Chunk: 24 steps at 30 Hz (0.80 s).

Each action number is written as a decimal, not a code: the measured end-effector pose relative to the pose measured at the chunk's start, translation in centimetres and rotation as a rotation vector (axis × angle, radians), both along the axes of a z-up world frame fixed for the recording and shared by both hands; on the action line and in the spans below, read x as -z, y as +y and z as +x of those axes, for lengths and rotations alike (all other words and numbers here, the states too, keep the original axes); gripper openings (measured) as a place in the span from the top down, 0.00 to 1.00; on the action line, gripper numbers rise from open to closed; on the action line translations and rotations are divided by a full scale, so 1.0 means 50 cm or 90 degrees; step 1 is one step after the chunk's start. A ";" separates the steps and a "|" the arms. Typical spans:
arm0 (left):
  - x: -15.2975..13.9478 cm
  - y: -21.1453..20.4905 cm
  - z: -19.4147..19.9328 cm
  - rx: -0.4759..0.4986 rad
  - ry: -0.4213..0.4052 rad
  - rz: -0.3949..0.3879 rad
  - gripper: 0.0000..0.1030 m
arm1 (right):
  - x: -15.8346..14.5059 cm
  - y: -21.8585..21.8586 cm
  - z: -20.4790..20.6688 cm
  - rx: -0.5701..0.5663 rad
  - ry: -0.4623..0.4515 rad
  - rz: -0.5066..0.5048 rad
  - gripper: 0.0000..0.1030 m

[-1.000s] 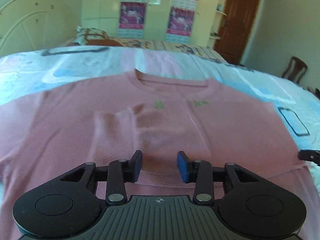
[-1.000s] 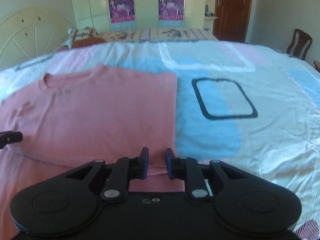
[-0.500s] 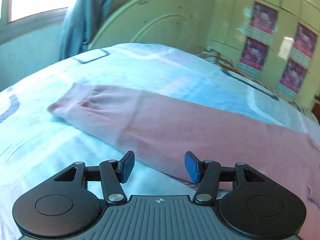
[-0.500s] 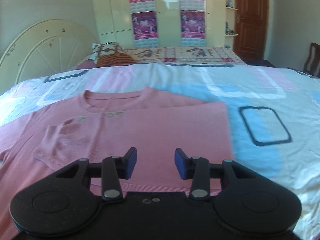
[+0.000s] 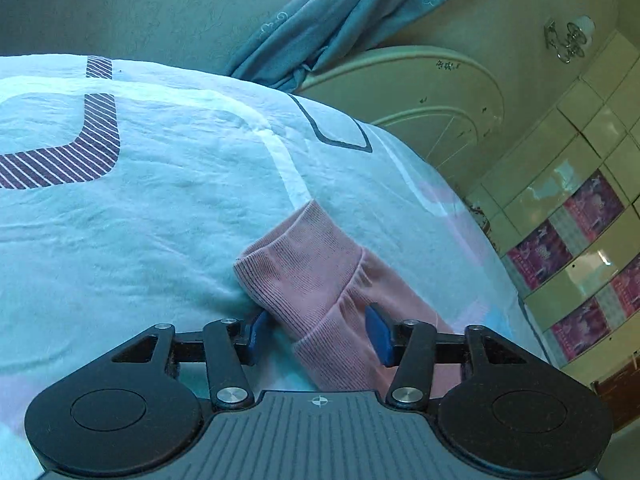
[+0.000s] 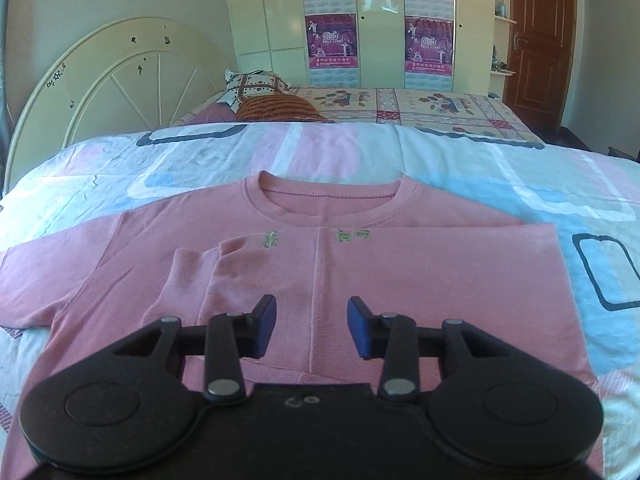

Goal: Fold small clothes

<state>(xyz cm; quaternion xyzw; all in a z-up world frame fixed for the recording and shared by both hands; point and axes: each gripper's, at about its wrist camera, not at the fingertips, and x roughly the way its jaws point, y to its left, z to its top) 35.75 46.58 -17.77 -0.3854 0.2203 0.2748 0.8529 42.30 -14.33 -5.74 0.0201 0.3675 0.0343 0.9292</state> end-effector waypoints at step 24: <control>-0.185 -0.827 0.195 0.618 -0.061 0.121 0.89 | -0.015 -0.142 -0.041 0.102 -0.009 0.060 0.64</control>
